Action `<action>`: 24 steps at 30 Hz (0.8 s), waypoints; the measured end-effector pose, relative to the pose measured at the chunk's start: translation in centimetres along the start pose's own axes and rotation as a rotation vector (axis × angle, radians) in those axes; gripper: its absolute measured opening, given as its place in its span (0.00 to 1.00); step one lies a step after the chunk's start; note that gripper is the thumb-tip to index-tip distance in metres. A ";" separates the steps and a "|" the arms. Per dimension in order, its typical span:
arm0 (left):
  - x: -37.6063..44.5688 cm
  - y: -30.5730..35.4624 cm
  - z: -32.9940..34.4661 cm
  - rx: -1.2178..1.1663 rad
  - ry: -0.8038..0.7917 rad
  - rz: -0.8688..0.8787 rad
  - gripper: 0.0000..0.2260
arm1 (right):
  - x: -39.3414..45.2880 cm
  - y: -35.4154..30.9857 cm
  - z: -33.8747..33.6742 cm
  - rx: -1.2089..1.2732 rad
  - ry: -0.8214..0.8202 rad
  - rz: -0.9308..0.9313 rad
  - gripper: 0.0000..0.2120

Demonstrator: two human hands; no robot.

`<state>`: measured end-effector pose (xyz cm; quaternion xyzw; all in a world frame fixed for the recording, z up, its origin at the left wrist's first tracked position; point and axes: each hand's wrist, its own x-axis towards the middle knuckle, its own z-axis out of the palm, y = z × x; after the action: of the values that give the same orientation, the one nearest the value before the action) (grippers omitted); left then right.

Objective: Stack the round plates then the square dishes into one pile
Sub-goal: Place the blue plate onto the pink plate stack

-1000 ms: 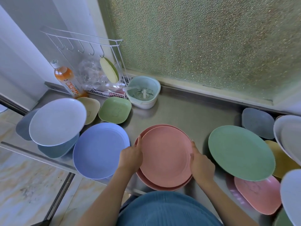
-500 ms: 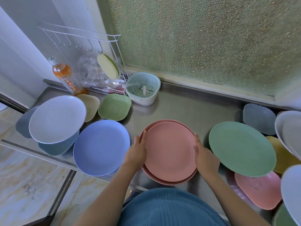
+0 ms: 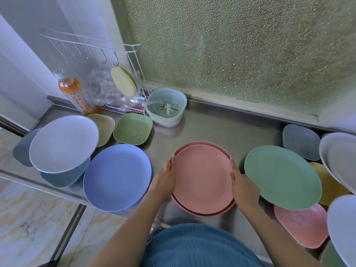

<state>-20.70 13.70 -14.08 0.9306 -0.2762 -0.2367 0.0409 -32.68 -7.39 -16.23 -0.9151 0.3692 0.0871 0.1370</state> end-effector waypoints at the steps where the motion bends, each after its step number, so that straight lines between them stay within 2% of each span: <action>1: 0.1 -0.1 0.1 0.014 0.002 0.014 0.30 | 0.1 0.0 0.0 0.000 -0.014 0.005 0.23; 4: 0.3 -0.3 0.2 0.059 -0.014 0.041 0.31 | 0.2 0.0 -0.1 0.097 -0.019 0.055 0.21; 6: 0.3 -0.4 0.2 0.060 -0.013 0.048 0.31 | 0.0 -0.1 0.3 0.057 0.026 -0.014 0.25; 8: 0.2 -0.8 0.2 0.012 0.014 0.017 0.27 | -0.5 -0.4 0.5 0.041 0.072 -0.051 0.28; 11: -0.2 -2.6 0.5 -0.176 0.117 -0.093 0.23 | -1.3 -1.6 0.6 -0.023 0.139 -0.060 0.30; 15: -0.8 -7.4 1.1 -0.136 0.231 -0.284 0.19 | -1.4 -3.8 0.8 -0.129 0.229 -0.132 0.34; 17: -1.8 -9.8 1.2 -0.222 0.352 -0.401 0.17 | -1.5 -5.8 0.6 -0.123 0.214 -0.177 0.32; 20: -3.7 -12.5 1.4 -0.312 0.464 -0.594 0.18 | -1.8 -10.8 0.9 -0.064 0.162 -0.368 0.27; 24: -5.9 -15.2 2.0 -0.316 0.469 -0.785 0.14 | -2.2 -18.8 2.7 -0.133 0.124 -0.674 0.22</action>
<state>-18.46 29.75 -16.51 0.9752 0.1520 -0.0569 0.1503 -21.28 7.83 -14.70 -0.9960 0.0471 0.0052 0.0754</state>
